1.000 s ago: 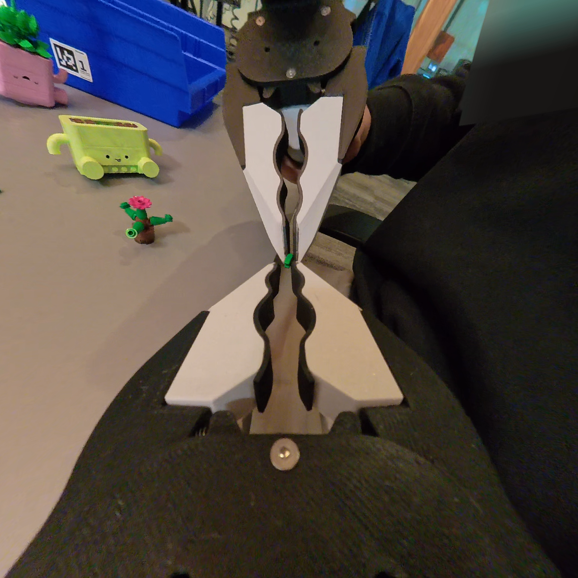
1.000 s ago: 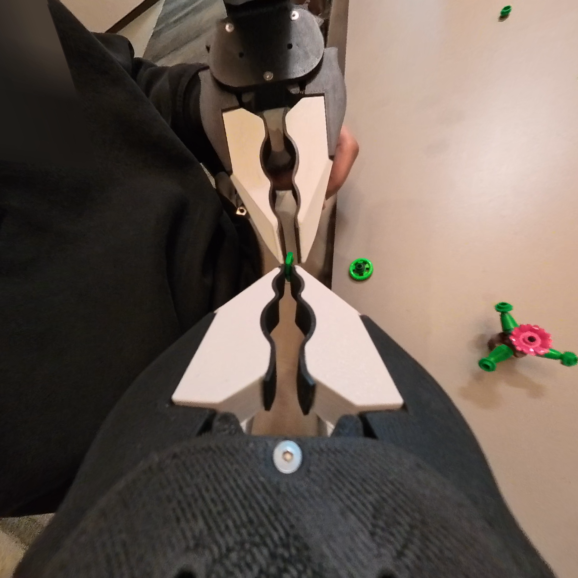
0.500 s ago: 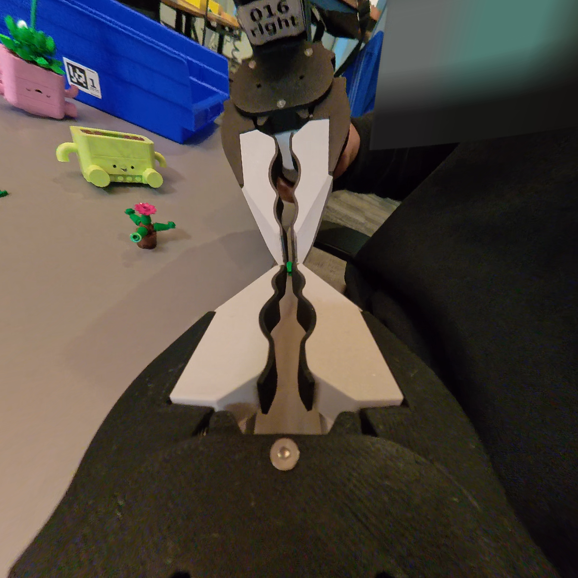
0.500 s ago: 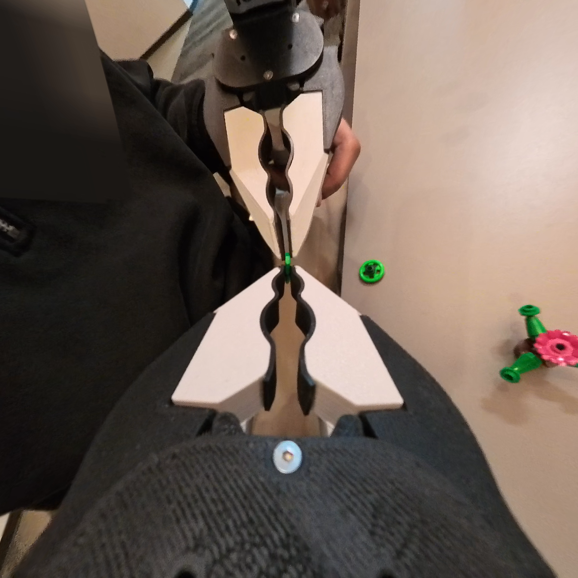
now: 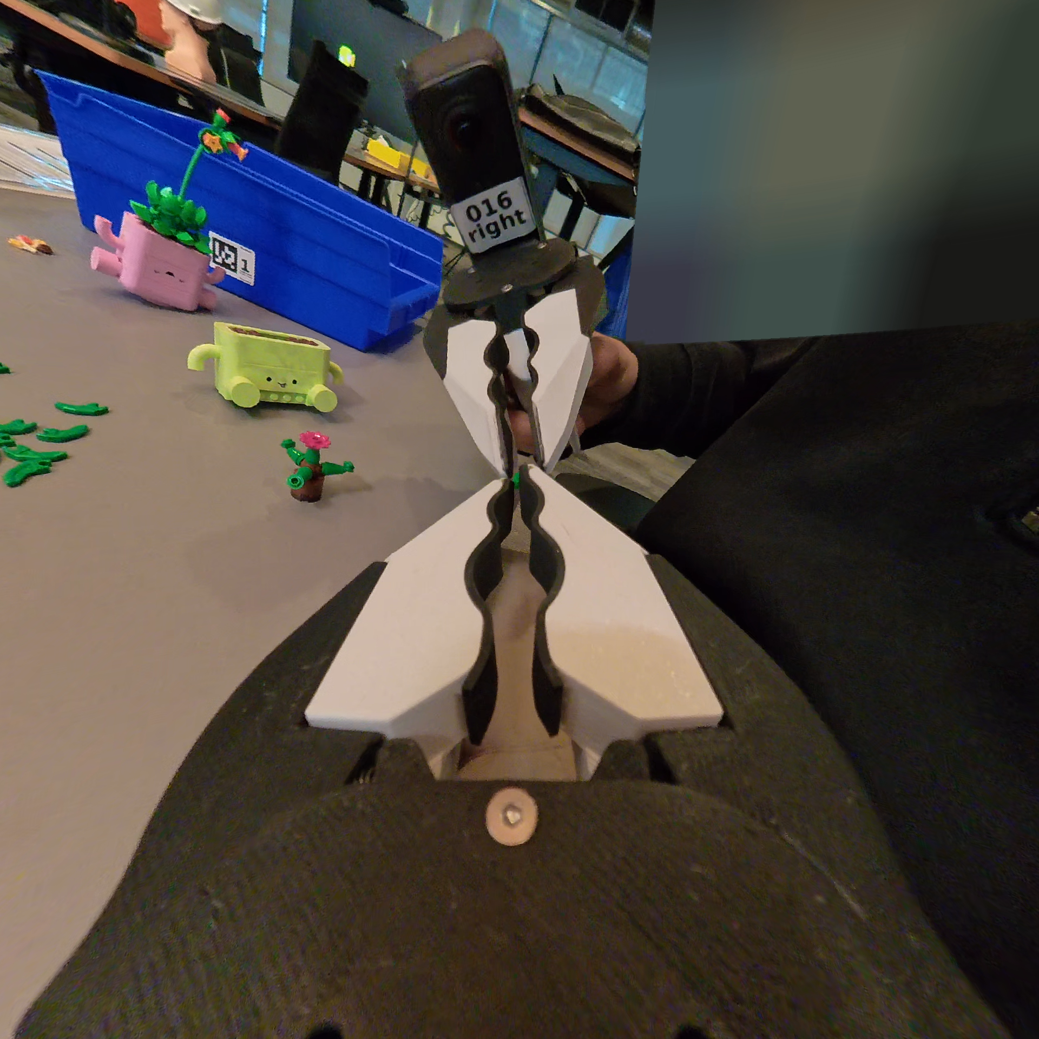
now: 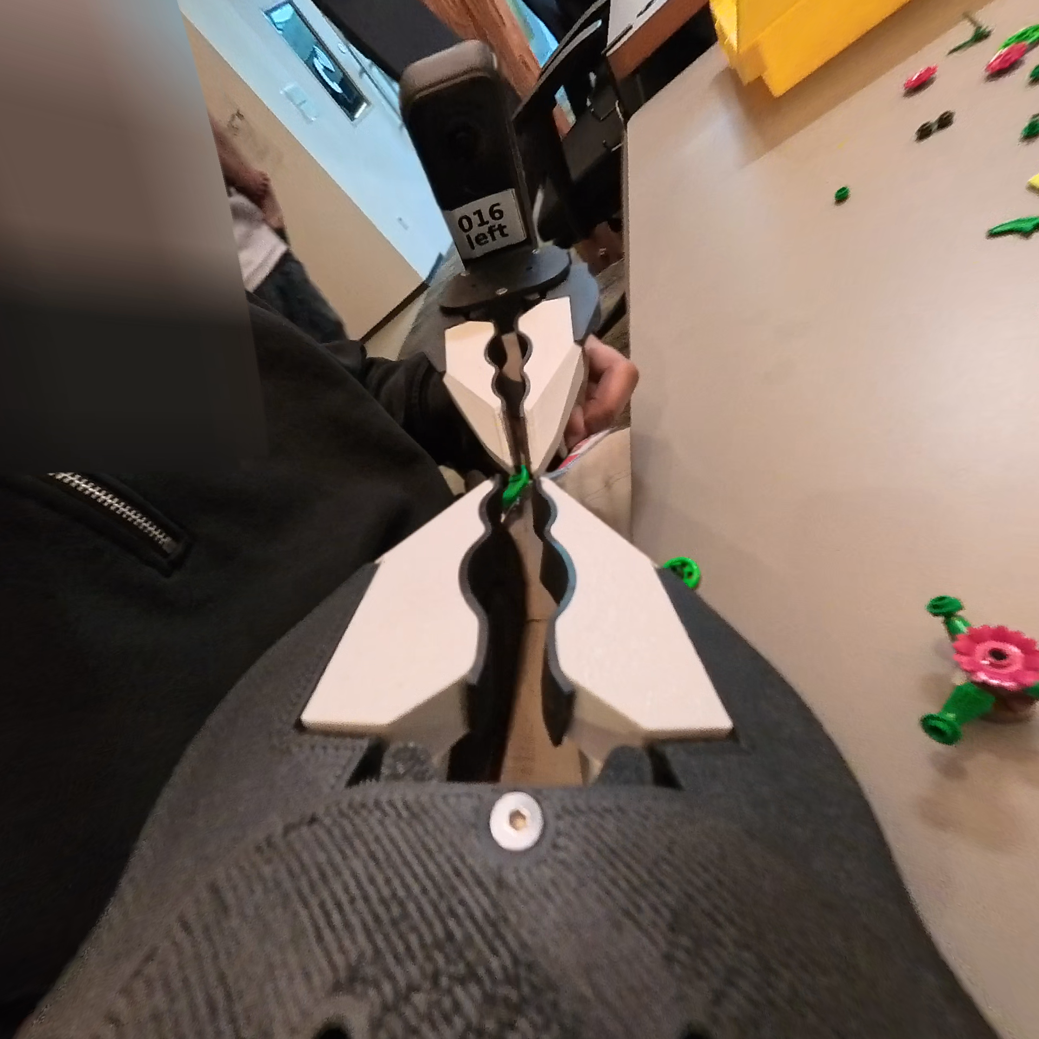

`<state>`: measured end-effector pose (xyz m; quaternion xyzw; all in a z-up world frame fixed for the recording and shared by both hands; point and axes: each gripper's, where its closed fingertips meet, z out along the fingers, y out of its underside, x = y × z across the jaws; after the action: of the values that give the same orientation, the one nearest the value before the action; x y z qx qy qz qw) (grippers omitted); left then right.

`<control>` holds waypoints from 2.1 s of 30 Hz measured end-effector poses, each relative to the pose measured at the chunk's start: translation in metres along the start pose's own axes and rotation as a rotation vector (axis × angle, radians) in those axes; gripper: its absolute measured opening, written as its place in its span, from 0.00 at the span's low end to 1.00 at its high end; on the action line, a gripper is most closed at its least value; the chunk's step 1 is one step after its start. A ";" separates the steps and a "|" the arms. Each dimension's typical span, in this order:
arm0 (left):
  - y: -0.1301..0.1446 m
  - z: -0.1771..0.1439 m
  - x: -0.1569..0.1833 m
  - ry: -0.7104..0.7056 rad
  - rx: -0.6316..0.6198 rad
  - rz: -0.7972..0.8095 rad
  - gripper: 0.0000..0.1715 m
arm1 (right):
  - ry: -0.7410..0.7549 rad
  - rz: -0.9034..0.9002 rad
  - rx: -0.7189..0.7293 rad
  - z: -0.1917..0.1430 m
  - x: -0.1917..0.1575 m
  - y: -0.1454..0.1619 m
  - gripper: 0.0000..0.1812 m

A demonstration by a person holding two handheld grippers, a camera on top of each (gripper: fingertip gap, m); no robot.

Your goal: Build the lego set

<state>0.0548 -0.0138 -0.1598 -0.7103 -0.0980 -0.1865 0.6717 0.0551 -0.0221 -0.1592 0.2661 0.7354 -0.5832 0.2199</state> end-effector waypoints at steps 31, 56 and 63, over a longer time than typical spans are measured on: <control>0.001 -0.009 -0.008 -0.124 -0.044 0.197 0.08 | 0.060 0.199 -0.002 -0.001 0.019 0.006 0.00; 0.076 0.005 -0.055 -0.391 -0.471 0.361 0.09 | 0.504 -0.197 -0.719 0.007 0.075 0.064 0.00; 0.078 0.006 -0.052 -0.378 -0.488 0.385 0.07 | 0.510 -0.200 -0.747 0.007 0.075 0.064 0.00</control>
<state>0.0388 -0.0078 -0.2526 -0.8771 -0.0375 0.0600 0.4751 0.0399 -0.0076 -0.2556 0.2312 0.9478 -0.2126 0.0555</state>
